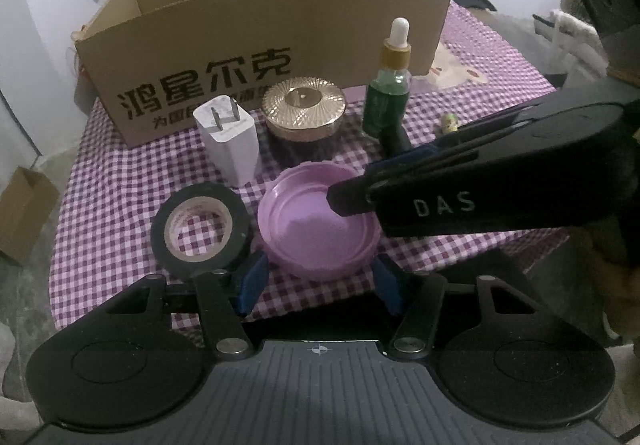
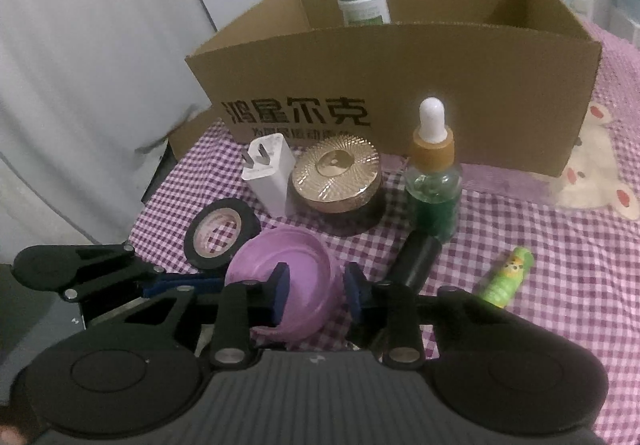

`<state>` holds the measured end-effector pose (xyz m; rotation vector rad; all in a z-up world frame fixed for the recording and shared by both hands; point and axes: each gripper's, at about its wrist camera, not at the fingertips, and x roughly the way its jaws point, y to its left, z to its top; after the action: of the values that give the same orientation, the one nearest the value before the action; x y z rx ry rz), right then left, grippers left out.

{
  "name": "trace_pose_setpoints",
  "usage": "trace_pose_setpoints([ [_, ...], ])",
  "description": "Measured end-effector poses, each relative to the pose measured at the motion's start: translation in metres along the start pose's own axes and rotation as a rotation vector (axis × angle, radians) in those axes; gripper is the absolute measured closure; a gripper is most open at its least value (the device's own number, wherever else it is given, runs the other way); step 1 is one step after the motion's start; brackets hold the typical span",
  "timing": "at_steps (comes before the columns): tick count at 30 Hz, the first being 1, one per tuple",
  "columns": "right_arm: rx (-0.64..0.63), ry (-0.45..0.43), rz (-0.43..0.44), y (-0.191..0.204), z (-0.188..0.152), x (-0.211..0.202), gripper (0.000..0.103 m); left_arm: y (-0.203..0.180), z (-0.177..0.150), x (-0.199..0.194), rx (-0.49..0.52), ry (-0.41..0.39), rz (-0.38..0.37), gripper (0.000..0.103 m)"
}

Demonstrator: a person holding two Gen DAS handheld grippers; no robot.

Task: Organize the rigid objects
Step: 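Move the right gripper to the pink lid and grasp its rim, then carry the pink lid into the box and open the right gripper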

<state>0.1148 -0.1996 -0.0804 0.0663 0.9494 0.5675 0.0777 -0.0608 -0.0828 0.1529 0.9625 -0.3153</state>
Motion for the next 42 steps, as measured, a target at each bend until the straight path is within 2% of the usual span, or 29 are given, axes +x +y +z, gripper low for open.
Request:
trace_pose_setpoints([
  [10, 0.023, 0.027, 0.006, -0.005, 0.005, 0.019, 0.081, 0.0, 0.005, 0.013, 0.0, 0.006, 0.012, 0.044],
  [13, 0.024, 0.022, -0.006, -0.004, 0.005, 0.018, 0.085, -0.001, 0.005, 0.013, 0.002, 0.0, 0.016, 0.044],
  [25, 0.055, -0.027, 0.002, 0.0, 0.004, 0.001, 0.087, -0.001, 0.001, -0.006, -0.025, -0.033, 0.011, 0.044],
  [31, 0.028, -0.084, 0.009, 0.016, 0.007, -0.027, 0.087, 0.002, 0.003, -0.039, -0.05, -0.096, 0.012, 0.044],
  [42, -0.09, -0.269, 0.015, 0.057, 0.04, -0.087, 0.087, 0.015, 0.024, -0.106, -0.049, -0.277, 0.047, 0.044],
])
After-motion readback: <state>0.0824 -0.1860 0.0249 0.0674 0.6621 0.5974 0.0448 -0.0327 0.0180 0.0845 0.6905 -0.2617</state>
